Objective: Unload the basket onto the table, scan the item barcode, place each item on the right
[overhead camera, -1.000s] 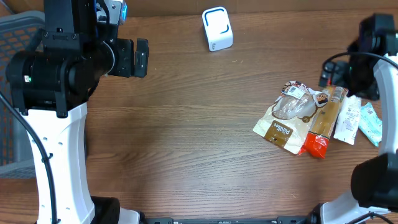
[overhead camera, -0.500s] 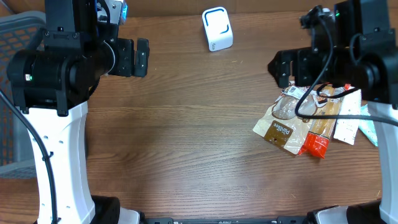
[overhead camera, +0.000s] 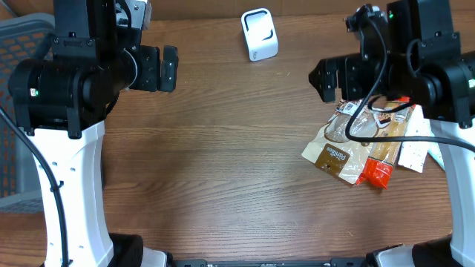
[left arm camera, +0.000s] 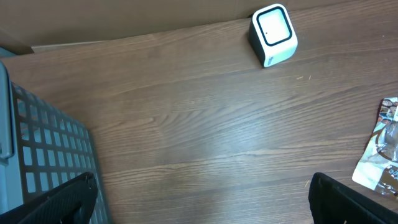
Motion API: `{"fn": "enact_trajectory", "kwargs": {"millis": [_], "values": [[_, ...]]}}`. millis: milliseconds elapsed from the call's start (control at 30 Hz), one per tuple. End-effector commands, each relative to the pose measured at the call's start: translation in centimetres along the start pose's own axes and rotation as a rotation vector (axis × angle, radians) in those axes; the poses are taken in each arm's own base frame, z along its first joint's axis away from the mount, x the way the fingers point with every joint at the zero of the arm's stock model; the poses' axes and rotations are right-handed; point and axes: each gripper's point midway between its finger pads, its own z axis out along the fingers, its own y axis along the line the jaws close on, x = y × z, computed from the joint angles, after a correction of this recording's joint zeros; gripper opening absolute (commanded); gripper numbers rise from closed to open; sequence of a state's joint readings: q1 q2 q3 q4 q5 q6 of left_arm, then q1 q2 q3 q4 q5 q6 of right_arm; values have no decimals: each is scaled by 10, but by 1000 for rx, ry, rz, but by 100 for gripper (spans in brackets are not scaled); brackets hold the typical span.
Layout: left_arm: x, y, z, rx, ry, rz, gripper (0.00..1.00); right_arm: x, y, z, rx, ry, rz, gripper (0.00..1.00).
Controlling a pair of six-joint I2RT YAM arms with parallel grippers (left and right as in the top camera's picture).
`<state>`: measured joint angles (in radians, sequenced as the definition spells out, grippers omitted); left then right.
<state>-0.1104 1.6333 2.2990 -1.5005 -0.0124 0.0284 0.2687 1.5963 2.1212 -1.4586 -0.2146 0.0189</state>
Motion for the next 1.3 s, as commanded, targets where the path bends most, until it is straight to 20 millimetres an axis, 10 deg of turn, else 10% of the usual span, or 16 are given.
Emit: {"fn": "enact_trajectory", "kwargs": {"millis": [0, 367, 900, 1267], "values": [[-1, 0, 2, 0, 3, -5, 100, -21, -8, -9, 54, -103, -10, 100], [-1, -1, 2, 1, 3, -5, 100, -57, -35, -47, 200, -479, -27, 100], [-1, -1, 3, 3, 3, -6, 100, 97, -97, -36, 288, -842, 52, 100], [-1, -1, 3, 3, 3, -6, 100, 180, -106, 25, 233, -926, 11, 100]]}}
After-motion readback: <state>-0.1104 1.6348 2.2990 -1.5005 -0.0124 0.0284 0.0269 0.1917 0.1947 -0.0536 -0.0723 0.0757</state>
